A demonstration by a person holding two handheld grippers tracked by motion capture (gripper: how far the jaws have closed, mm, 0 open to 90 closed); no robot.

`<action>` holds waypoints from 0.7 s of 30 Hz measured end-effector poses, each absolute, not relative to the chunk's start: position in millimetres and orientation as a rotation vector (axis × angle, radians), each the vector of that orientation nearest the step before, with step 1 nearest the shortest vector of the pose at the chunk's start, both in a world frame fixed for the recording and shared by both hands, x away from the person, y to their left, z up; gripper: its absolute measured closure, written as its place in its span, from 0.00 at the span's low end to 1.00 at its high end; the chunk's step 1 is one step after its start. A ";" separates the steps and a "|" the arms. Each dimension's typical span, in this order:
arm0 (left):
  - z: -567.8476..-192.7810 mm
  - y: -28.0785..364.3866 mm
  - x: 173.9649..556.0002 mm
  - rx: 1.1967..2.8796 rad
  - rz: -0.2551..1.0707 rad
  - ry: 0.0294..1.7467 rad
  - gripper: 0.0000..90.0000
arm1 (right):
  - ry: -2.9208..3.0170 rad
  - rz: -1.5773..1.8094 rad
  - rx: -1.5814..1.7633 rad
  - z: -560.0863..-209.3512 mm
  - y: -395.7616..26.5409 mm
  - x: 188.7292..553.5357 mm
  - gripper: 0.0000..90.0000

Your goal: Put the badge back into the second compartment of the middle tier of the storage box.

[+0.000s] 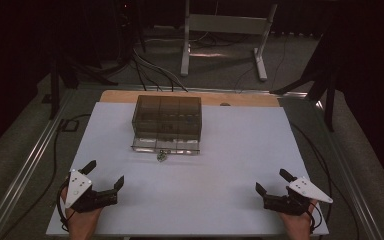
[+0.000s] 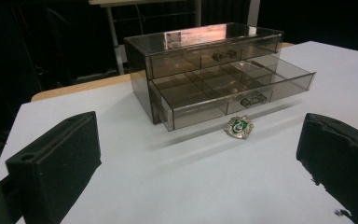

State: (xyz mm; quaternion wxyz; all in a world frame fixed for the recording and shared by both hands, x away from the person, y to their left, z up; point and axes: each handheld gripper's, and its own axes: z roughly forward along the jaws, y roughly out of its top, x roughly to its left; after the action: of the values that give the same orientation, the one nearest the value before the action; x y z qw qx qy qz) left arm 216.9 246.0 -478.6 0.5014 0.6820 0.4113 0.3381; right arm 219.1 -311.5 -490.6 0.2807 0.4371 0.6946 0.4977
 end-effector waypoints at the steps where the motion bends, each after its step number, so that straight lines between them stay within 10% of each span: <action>1: -479.2 246.6 217.5 1.645 0.810 0.999 0.01 | 1.859 1.328 1.180 -491.3 -312.1 219.8 0.00; 21: -479.1 247.1 217.1 1.652 0.794 0.991 0.02 | 1.861 1.350 1.186 -489.4 -310.7 216.2 0.00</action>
State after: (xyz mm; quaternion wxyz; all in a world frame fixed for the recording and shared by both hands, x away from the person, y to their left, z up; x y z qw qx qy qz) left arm 217.1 247.1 -479.1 0.5045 0.6846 0.4106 0.3290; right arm 216.2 -310.7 -489.4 0.2740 0.4409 0.6918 0.5019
